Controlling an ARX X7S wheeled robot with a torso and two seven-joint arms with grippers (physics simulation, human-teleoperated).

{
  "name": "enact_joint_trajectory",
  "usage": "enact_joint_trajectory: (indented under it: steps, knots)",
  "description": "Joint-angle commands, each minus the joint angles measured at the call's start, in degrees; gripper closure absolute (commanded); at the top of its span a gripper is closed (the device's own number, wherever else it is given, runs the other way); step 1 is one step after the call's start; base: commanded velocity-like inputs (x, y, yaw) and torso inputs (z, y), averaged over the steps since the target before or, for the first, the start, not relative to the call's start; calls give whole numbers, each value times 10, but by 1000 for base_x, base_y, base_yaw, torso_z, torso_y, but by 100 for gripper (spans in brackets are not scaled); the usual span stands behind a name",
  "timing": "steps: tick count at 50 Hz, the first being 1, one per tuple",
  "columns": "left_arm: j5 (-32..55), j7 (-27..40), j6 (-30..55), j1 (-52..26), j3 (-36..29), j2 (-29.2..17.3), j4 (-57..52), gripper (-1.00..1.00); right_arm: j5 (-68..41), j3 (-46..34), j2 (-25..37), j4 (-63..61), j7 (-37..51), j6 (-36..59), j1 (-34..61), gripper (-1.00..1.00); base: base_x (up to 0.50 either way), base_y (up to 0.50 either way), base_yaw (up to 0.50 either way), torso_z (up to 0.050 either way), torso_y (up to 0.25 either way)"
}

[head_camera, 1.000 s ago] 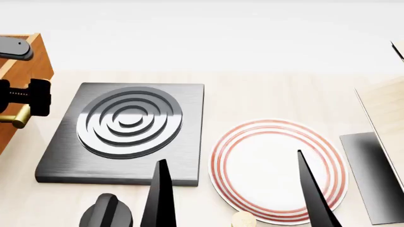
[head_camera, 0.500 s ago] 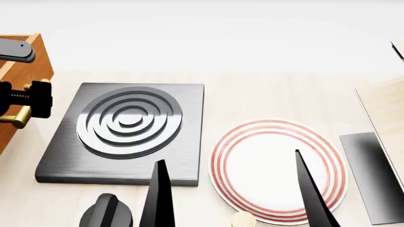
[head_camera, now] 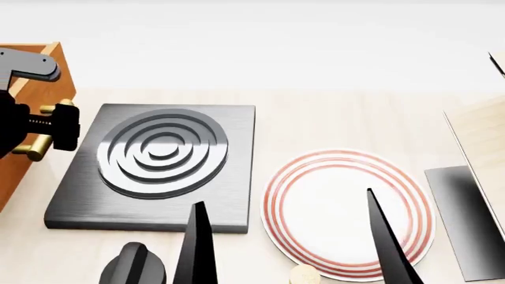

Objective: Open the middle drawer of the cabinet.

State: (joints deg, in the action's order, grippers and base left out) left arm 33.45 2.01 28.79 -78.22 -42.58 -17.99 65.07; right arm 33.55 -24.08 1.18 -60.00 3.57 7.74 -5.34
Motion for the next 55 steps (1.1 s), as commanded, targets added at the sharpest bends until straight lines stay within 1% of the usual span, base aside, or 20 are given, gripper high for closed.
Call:
enact_joint_trajectory:
  steps: [1,20,33,42,55]
  knots:
    - [12,-6,36,28,33,6,-67,-100,15,11,-12,0,-15,-4,-1,-100,0,0,0,0,0]
    - [40,23,84,53,44,0,-165,-100,15,13,-12,0,-17,-8,-2,-100,0,0,0,0,0]
    - [55,58,108,66,54,2,-218,-100,11,17,-12,0,-17,-12,-4,-100,0,0,0,0,0]
    - [58,74,111,62,60,12,-216,-100,12,16,-12,0,-19,-11,-1,-100,0,0,0,0,0]
    - [74,106,131,71,73,19,-251,-100,10,18,-12,0,-20,-15,-4,-100,0,0,0,0,0]
